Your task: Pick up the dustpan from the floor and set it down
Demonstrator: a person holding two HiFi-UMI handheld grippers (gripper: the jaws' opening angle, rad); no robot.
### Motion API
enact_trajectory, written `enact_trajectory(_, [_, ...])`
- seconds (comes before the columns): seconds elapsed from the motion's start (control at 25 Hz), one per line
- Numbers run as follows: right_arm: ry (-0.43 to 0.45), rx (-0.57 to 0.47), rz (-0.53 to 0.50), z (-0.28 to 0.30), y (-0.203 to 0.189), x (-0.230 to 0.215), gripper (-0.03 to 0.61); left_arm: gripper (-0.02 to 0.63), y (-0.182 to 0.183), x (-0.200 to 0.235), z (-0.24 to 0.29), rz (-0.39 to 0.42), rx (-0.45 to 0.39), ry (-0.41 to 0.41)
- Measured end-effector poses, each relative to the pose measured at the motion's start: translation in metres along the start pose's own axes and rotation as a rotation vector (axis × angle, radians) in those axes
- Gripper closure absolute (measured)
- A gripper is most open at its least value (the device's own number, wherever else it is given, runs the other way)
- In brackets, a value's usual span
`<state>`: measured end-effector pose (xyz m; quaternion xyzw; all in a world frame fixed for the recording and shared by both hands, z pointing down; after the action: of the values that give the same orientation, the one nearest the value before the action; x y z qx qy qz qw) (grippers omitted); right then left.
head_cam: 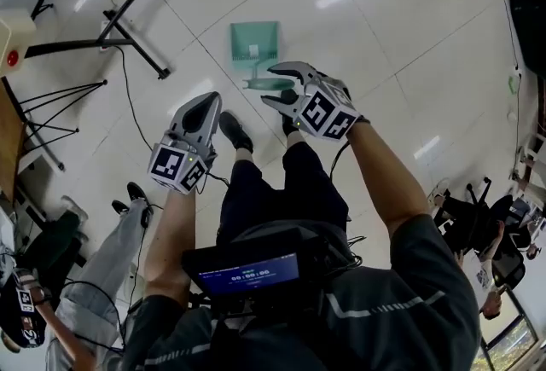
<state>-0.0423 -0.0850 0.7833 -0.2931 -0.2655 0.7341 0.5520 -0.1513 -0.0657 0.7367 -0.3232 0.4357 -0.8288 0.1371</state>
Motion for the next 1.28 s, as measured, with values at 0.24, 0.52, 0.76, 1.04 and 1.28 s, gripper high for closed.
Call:
enact_trajectory(0.24, [0.029,0.071,-0.043,0.036,-0.047,-0.001,0.327,0.588,-0.048,0.011,0.028,-0.028,0.054,-0.001])
enact_trajectory(0.52, [0.025,0.079,-0.073,0.058,-0.067,0.006,0.382,0.588,-0.071,0.007,0.027,-0.046,0.075,0.004])
enact_trajectory(0.76, [0.014,0.057,-0.083,0.063,-0.059,-0.003,0.417,0.588,-0.059,0.008,0.024,-0.053,0.061,-0.002])
enact_trajectory(1.04, [0.044,-0.063,-0.026,0.009,0.022,-0.006,0.419,0.588,0.043,-0.013,-0.014,-0.004,-0.078,0.064])
enact_trajectory(1.28, [0.064,-0.171,0.018,-0.103,0.148,0.022,0.419,0.588,0.147,-0.051,-0.086,0.053,-0.158,0.057])
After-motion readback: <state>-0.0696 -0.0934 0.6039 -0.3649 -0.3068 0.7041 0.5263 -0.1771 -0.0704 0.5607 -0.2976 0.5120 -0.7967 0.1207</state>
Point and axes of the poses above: the fingertips, and each gripper's own axes: z forward along the fingers, x to its left, y out of its top, the point moved 2 cm from there along -z, backward along the fingers, and after that the axes turned 4 degrees about x, right-handed, at the moved point
